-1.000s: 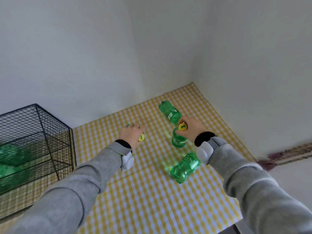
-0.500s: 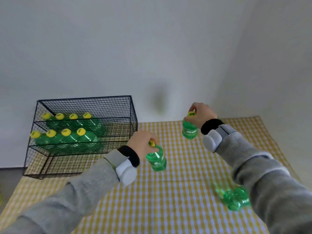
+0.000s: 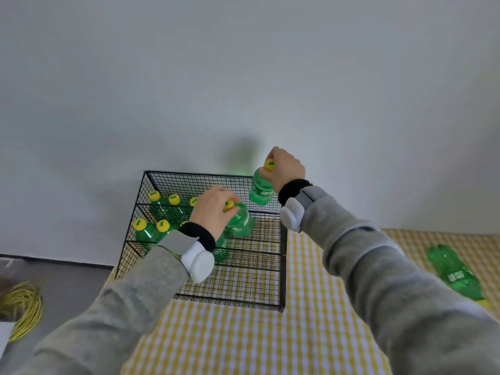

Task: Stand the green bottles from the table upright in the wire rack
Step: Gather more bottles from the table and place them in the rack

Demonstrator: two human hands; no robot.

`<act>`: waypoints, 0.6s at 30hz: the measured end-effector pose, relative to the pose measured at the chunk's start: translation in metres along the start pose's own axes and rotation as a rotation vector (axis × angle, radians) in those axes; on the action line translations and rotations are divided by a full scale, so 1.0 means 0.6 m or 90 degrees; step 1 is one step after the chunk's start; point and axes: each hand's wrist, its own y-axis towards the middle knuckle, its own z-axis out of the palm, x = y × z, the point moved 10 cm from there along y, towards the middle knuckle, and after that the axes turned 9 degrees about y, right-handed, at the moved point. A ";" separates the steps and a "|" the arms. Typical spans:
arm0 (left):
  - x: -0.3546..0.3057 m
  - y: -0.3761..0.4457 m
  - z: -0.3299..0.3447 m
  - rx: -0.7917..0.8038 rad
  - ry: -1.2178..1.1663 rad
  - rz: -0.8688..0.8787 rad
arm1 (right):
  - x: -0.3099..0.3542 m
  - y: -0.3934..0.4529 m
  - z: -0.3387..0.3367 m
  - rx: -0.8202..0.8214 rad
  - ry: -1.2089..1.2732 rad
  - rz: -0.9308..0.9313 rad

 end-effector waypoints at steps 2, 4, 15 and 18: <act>0.022 0.006 0.035 0.044 -0.010 0.000 | 0.010 0.013 0.048 0.047 -0.047 -0.022; 0.033 0.008 0.076 0.099 -0.027 0.021 | 0.007 0.025 0.095 0.091 -0.081 -0.036; 0.053 0.010 0.213 0.330 0.025 0.180 | -0.029 0.050 0.278 0.376 -0.124 -0.079; 0.055 0.017 0.237 0.374 0.029 0.176 | -0.037 0.048 0.303 0.410 -0.125 -0.091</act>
